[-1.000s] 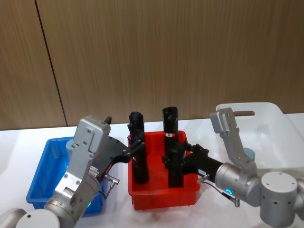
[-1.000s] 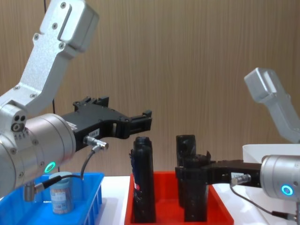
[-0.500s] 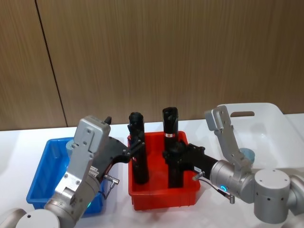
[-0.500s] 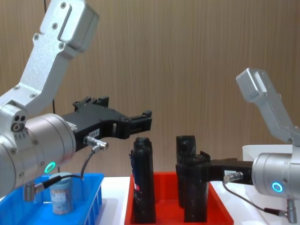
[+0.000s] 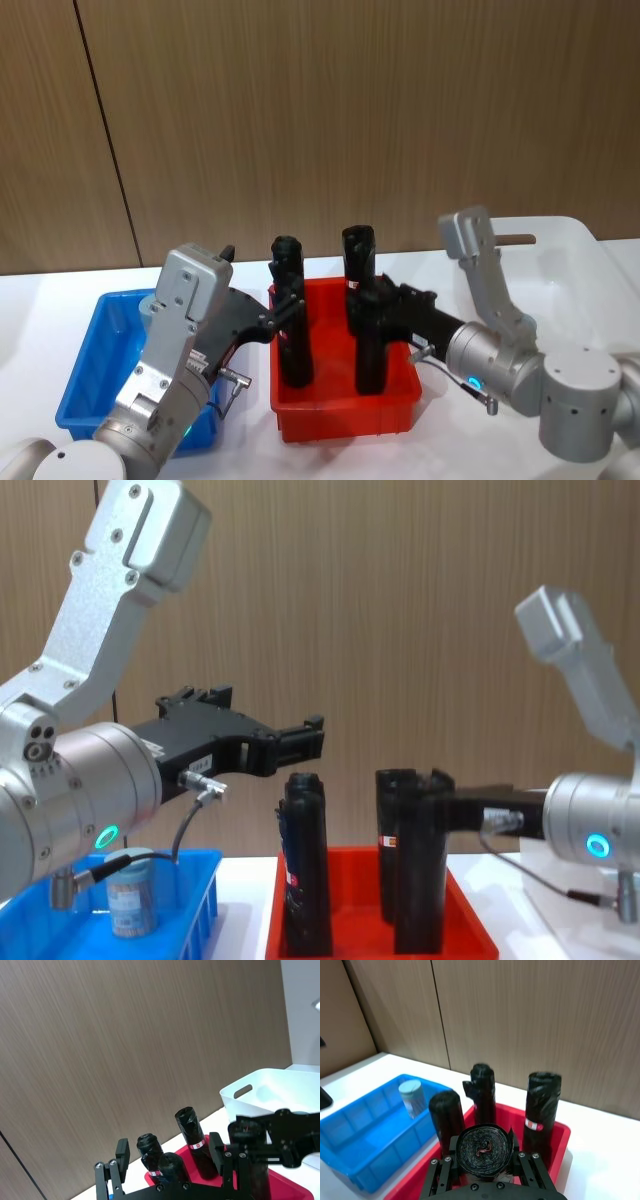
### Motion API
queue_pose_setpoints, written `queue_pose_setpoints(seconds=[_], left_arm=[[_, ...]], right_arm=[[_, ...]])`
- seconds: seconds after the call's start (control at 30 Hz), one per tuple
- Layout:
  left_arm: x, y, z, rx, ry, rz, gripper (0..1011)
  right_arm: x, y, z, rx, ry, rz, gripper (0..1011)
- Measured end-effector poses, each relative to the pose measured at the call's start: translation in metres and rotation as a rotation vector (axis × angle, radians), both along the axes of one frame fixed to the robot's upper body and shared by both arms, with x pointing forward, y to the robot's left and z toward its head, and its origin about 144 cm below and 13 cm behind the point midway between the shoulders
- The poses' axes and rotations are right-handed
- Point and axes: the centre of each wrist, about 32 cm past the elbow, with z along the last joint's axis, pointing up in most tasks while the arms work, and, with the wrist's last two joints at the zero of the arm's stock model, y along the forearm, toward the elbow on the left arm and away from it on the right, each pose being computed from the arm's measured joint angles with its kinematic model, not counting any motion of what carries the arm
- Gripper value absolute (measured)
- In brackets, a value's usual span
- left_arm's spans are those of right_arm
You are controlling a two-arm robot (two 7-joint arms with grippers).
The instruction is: Pick the cotton swabs from the blue box and place them into the white box.
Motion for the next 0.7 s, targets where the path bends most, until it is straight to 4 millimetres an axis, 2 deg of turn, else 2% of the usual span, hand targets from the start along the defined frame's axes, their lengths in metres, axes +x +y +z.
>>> queue_pose_setpoints(seconds=[0.4,0.7], left_arm=[[0.000,0.000,0.000,0.000,0.000,0.000,1004],[0.000,0.000,0.000,0.000,0.000,0.000,1004]], right_arm=[[-0.003,-0.011,0.032,0.039,-0.095,-0.045,544],[-0.004,-0.027,0.055,0.061,-0.174,-0.111,544]])
